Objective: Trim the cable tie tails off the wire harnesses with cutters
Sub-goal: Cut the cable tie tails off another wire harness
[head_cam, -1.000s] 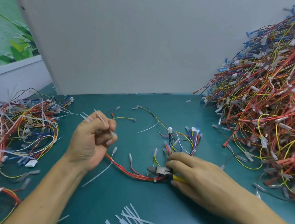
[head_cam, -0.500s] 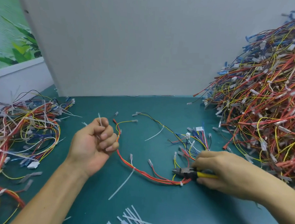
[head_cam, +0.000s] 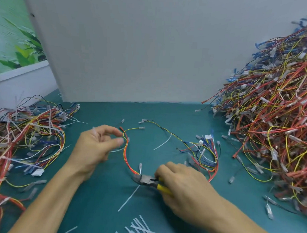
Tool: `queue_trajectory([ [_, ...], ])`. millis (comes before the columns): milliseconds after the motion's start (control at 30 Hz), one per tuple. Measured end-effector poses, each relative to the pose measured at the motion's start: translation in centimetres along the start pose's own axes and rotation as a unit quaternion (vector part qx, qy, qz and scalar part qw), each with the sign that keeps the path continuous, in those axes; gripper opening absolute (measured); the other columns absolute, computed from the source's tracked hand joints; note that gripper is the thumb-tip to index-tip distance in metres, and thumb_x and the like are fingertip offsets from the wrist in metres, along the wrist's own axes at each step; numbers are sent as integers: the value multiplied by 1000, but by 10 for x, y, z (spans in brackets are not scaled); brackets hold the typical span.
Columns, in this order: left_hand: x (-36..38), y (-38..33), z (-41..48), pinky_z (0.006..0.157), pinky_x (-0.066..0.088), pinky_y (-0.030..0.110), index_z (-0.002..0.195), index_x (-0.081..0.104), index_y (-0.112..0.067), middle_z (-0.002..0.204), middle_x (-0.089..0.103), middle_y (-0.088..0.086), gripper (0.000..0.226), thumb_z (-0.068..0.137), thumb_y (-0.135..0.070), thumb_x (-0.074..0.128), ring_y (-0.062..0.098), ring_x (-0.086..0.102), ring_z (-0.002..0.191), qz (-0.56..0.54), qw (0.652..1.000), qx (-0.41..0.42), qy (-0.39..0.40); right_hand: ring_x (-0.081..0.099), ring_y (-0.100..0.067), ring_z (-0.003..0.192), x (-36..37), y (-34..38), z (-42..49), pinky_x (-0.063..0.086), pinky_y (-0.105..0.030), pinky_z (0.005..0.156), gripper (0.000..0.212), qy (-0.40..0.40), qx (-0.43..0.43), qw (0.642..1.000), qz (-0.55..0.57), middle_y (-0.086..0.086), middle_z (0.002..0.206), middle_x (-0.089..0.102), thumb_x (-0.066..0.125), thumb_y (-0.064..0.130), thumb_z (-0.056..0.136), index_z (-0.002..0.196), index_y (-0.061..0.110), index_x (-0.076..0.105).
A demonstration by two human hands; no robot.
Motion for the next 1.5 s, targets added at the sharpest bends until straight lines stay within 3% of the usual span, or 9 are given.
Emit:
queue_trajectory([
  [133,24,-8,-15,53,31,12,78,75,-25,57,50,-10,28,73,2,77,4,41,51,252,953,116,118,49,-26,97,9,-7,2,39,-38,71,19,-27,16,1000,5,5,105,54,41,25,92,111,26,44],
  [267,35,-9,-20,58,38,26,79,76,-28,74,62,-7,30,72,1,79,24,51,59,265,939,154,159,48,-21,97,7,-19,1,40,-35,72,28,-45,23,998,44,10,103,57,47,23,87,113,31,44],
  [367,45,-13,-24,59,36,13,86,76,-29,78,61,-15,34,71,2,79,5,46,56,297,918,192,179,46,-8,77,-2,-33,-1,36,-25,62,27,-67,36,988,136,19,77,53,55,22,83,106,34,47],
  [467,56,-15,-32,71,37,5,96,76,-23,87,61,-13,36,72,3,78,-3,53,75,356,878,251,197,47,-8,67,-12,-44,-2,36,-20,56,21,-86,51,972,215,15,69,53,61,21,83,96,33,50],
  [700,70,-23,-42,59,52,23,91,76,-19,90,63,-4,19,73,-15,79,14,60,70,391,834,336,194,45,-5,60,-15,-49,1,39,-22,58,22,-73,66,950,296,7,72,61,63,15,84,84,34,52],
  [1000,79,-17,-46,61,53,30,84,73,-17,88,63,-7,19,87,-31,60,15,61,71,392,833,313,235,44,-7,58,-7,-50,2,43,-32,61,15,-26,82,954,287,-3,71,59,63,15,82,88,28,57],
  [1233,86,8,-39,75,48,29,81,71,-18,77,58,-20,14,86,-27,62,-1,55,75,377,862,170,292,47,-10,67,4,-47,1,36,-21,60,19,-1,85,967,239,9,68,58,61,21,80,96,29,57],
  [1367,86,13,-37,74,43,16,83,73,-21,79,63,-14,7,86,-26,69,-1,56,76,378,865,136,301,43,-8,63,-4,-50,1,33,-18,56,17,-48,104,973,202,6,63,49,65,38,84,96,28,58],
  [1500,83,14,-38,75,46,18,87,70,-23,83,68,-12,6,87,-27,66,3,60,78,340,884,98,304,47,-16,67,-29,-64,-5,40,-27,62,11,-102,143,974,143,-5,69,52,62,28,80,86,20,56],
])
Point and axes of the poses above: each hand's wrist, its own z-axis towards the middle knuckle, its own x-axis out of the palm, y = z × x, the point moved 6 cm from there along z, towards the middle knuckle
